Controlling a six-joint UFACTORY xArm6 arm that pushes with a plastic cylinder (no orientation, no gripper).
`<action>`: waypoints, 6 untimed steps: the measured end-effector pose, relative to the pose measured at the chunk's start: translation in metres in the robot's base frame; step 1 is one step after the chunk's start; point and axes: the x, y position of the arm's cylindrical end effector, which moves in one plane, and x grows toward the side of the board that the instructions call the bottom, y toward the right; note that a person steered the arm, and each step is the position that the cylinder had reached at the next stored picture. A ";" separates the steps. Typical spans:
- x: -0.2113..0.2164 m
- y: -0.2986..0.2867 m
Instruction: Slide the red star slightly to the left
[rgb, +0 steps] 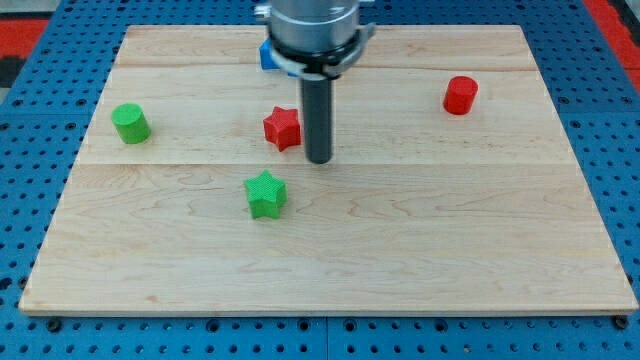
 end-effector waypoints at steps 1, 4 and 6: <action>-0.054 -0.013; -0.034 -0.008; -0.022 -0.053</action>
